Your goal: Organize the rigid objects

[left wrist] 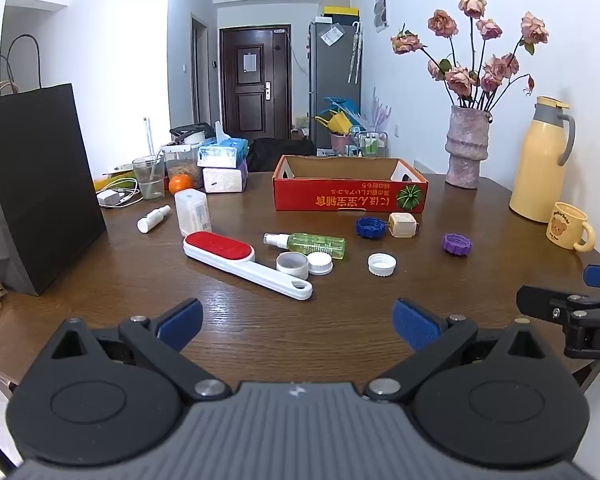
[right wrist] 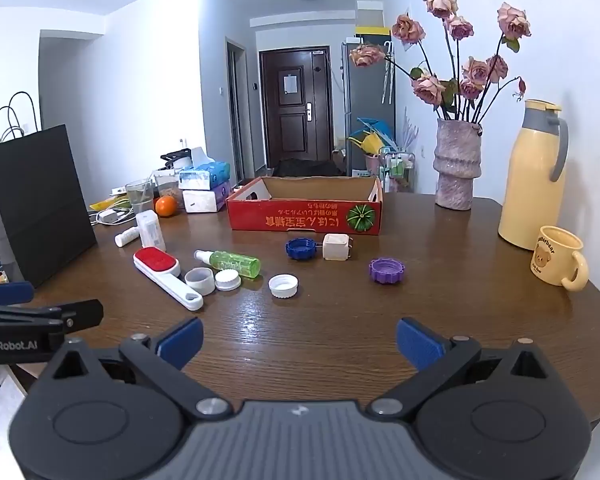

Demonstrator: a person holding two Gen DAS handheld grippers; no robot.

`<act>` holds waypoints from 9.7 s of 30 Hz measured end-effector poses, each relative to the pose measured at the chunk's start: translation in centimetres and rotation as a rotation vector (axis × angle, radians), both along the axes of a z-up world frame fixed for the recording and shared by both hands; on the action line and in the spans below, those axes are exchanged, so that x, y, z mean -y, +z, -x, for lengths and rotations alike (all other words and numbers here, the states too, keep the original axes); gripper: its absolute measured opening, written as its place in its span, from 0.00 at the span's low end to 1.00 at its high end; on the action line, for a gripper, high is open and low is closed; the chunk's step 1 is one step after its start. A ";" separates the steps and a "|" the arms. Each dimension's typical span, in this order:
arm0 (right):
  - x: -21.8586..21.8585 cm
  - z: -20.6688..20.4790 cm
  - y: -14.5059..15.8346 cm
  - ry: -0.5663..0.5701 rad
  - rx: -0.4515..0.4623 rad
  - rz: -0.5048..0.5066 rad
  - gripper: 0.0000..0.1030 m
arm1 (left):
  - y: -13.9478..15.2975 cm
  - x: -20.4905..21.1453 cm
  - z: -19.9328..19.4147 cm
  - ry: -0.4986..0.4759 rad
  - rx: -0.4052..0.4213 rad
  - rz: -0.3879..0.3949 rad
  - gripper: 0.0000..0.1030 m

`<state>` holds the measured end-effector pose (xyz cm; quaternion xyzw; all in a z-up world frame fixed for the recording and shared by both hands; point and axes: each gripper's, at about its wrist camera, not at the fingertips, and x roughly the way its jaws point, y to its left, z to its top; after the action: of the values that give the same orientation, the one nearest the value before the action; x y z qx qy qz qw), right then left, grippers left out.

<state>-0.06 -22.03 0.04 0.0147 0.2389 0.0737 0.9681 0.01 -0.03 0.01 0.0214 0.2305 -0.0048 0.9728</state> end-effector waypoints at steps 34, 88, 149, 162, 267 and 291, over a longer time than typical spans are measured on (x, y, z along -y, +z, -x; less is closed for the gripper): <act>-0.5 1.1 0.7 -0.002 0.005 0.017 1.00 | 0.7 -1.1 0.6 0.006 -0.006 0.034 1.00; -0.2 1.1 1.1 -0.008 0.009 0.027 1.00 | 0.8 -1.3 0.6 0.006 -0.002 0.039 1.00; -2.4 -15.5 -4.2 -0.004 -0.175 0.046 1.00 | -3.0 -3.6 -15.8 0.084 -0.185 0.046 1.00; -3.7 -21.4 -6.9 0.030 -0.245 0.067 1.00 | -4.8 -4.9 -20.6 0.140 -0.251 0.052 1.00; -0.6 -26.9 -5.1 -0.075 0.024 -0.023 0.39 | -1.6 -5.6 -26.3 0.192 -0.136 0.085 0.55; -1.1 -34.0 -1.8 -0.098 0.101 -0.031 0.39 | 0.6 0.8 -34.3 0.074 -0.099 0.157 0.56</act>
<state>33.97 -20.91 -1.78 0.0376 0.1878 0.0306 0.9810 34.26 -0.83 0.57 -0.0635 0.2776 0.0119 0.9585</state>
